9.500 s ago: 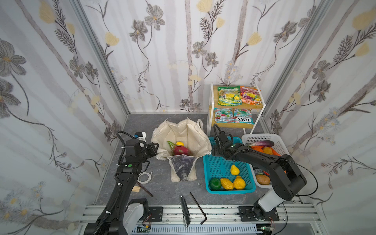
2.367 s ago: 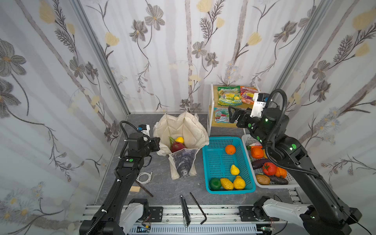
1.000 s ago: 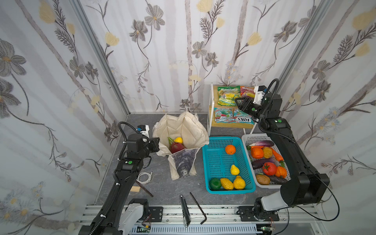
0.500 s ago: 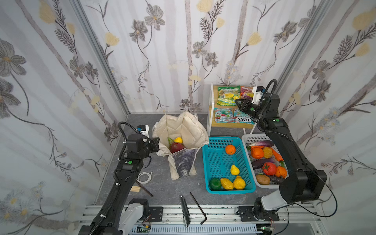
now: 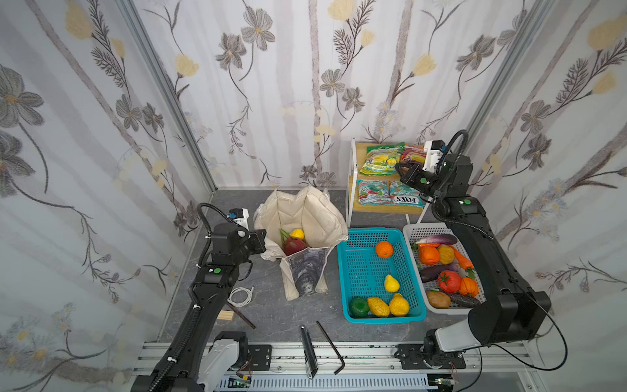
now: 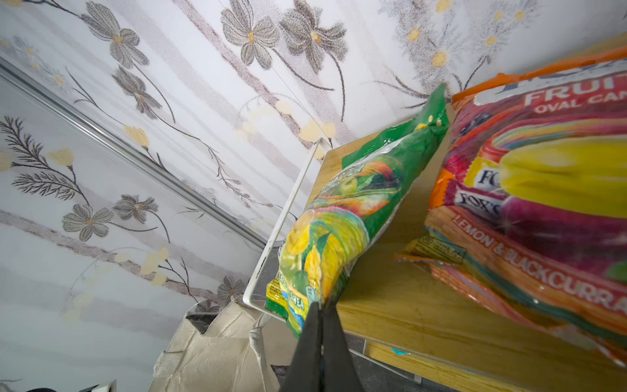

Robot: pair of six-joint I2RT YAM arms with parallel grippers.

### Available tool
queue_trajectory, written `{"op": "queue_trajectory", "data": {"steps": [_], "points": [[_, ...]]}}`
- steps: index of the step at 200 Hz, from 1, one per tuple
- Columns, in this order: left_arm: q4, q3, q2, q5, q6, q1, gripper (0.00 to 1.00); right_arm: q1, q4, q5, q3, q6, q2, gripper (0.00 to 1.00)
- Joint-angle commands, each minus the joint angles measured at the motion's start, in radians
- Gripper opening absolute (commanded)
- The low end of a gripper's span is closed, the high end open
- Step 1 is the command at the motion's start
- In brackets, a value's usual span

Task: Place the food into the grocery bag and tie it
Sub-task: 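Grasp the green Spring Tea candy bag on the top shelf with the right gripper, then carry the green candy bag with the right gripper over the tote bag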

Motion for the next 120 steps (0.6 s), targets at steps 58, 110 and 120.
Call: {"op": "queue_trajectory", "data": {"steps": [58,110,120], "points": [[0.041,-0.001,0.004,0.007,0.002,0.003,0.0,0.133,-0.106,0.1,0.138,-0.147,-0.115,0.0],[0.042,0.0,0.007,0.01,0.0,0.002,0.0,0.249,-0.122,0.108,0.116,-0.157,-0.183,0.0],[0.042,0.0,0.007,0.01,-0.001,0.002,0.0,0.283,-0.109,0.109,0.1,-0.149,-0.191,0.0]]}}
